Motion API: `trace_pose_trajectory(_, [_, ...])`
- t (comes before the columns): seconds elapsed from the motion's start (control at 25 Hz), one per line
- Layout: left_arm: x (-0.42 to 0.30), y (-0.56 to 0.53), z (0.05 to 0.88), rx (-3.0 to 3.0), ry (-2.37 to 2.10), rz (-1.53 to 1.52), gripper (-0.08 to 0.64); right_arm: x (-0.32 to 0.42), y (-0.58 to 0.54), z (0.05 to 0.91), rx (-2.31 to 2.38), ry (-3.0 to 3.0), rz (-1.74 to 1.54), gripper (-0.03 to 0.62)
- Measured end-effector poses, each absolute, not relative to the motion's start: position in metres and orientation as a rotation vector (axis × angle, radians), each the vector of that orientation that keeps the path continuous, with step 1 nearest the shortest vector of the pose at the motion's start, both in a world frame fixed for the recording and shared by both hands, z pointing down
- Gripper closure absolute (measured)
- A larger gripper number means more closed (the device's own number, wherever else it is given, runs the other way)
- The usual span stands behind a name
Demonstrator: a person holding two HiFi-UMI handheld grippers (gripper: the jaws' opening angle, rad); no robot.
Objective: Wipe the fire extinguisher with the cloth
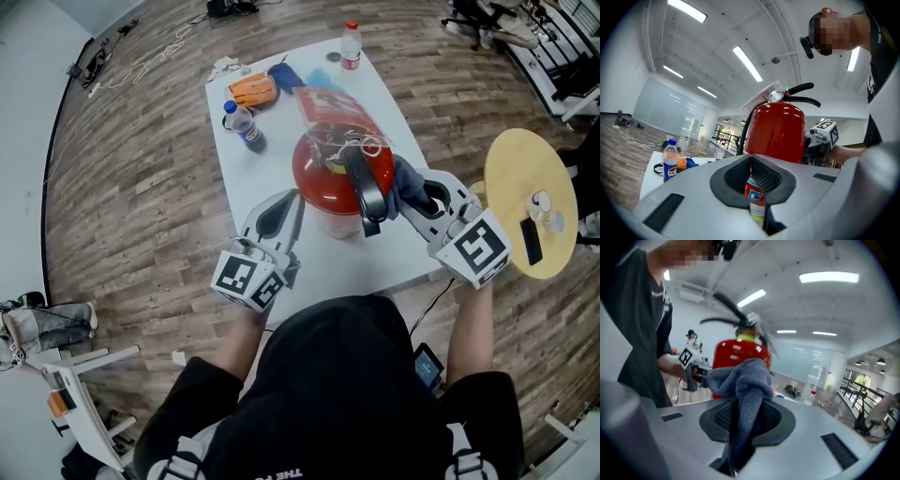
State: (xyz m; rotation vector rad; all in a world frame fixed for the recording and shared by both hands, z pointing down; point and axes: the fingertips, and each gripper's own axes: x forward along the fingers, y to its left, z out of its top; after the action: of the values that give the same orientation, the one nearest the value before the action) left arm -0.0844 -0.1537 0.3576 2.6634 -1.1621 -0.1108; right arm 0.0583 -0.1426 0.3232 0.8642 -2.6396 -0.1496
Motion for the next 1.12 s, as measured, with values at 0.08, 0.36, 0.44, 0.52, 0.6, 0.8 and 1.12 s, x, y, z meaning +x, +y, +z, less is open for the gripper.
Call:
trace_pose_trajectory(0.08, [-0.085,-0.154,0.358,2.666,-1.163,-0.115,0.534,0.051,-0.139,0.349,0.82,-2.593,-0.112,0.52])
trace_pose_trajectory(0.36, [-0.084,-0.154,0.358,2.681,-1.178,-0.103,0.534,0.039,-0.119,0.452,0.773,-2.476,0.172,0.52])
trace_pose_trajectory(0.44, [-0.084,-0.154,0.358,2.685,-1.183,-0.092,0.534,0.031,-0.106,0.446,0.786,-2.48,0.203,0.52])
trace_pose_trajectory(0.52, [-0.083,-0.154,0.357,2.684,-1.19,-0.086,0.534,0.019,-0.093,0.417,0.789,-2.537,0.24,0.52])
trace_pose_trajectory(0.6, [-0.084,-0.154,0.357,2.677,-1.2,-0.085,0.537,0.008,-0.087,0.377,0.808,-2.629,0.282,0.52])
trace_pose_trajectory(0.8, [-0.084,-0.155,0.358,2.676,-1.205,-0.101,0.537,-0.003,-0.085,0.335,0.831,-2.759,0.478,0.52])
trace_pose_trajectory(1.12, [-0.084,-0.155,0.358,2.685,-1.188,-0.122,0.537,0.008,-0.089,0.479,0.798,-2.508,0.686,0.525])
